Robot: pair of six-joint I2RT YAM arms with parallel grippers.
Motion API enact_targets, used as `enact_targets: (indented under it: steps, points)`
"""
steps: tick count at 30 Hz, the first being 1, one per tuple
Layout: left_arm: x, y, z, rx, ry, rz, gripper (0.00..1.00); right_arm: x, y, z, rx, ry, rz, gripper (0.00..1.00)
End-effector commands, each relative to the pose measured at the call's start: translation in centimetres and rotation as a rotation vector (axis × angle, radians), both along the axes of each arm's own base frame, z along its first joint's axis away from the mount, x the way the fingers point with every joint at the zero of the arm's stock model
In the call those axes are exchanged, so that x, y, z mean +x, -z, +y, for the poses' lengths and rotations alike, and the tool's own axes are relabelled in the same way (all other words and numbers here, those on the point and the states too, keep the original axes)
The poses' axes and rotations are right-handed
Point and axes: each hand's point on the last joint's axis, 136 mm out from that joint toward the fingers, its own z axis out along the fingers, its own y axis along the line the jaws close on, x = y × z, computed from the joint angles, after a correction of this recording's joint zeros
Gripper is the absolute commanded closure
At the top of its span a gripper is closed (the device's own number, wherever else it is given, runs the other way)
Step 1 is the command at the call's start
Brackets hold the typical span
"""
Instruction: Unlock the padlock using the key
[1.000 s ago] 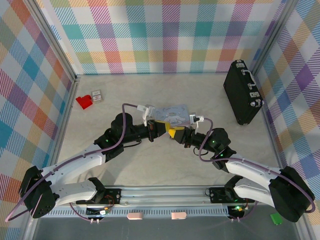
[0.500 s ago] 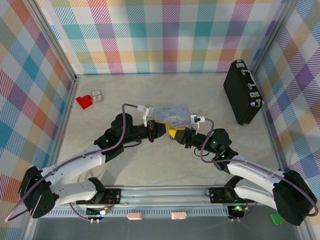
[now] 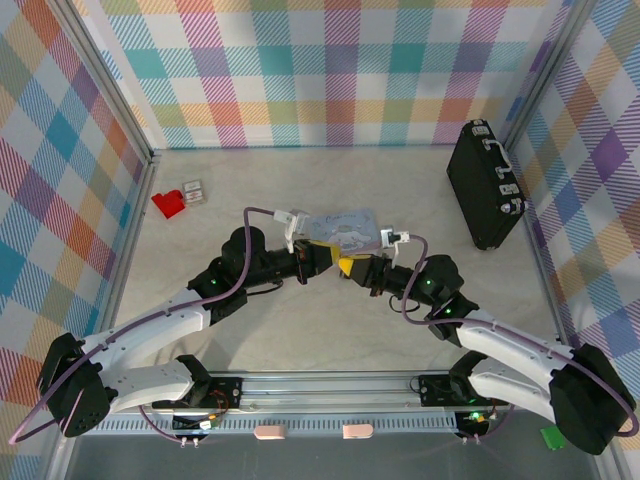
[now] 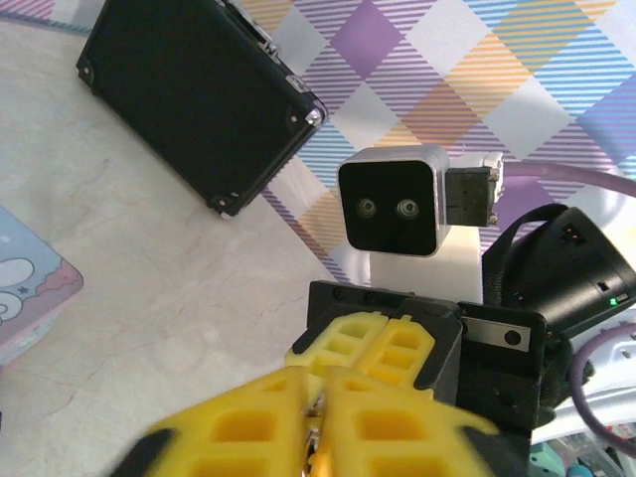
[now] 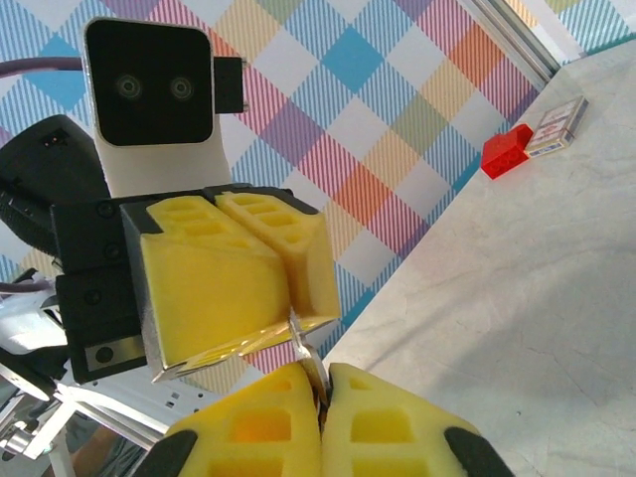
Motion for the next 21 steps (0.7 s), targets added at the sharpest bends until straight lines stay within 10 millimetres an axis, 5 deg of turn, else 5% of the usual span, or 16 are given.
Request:
enact_targets:
  steps: [1,7,14,21]
  points:
    - [0.2,-0.9,0.9,-0.013,-0.032,-0.043,0.74,1.1,0.9,-0.4,-0.102,0.072,0.067,1.0]
    - [2.1,0.4,4.7,-0.065,-0.216,-0.043,0.41,2.1,6.4,-4.4,-0.414,0.26,0.181,1.0]
    - [3.6,5.6,3.9,0.079,-0.217,0.019,0.4,0.9,9.5,-6.7,-0.519,0.305,0.269,1.0]
    - [4.2,13.9,0.7,0.439,-0.208,0.017,0.41,0.3,10.1,-8.8,-0.547,0.372,0.277,1.0]
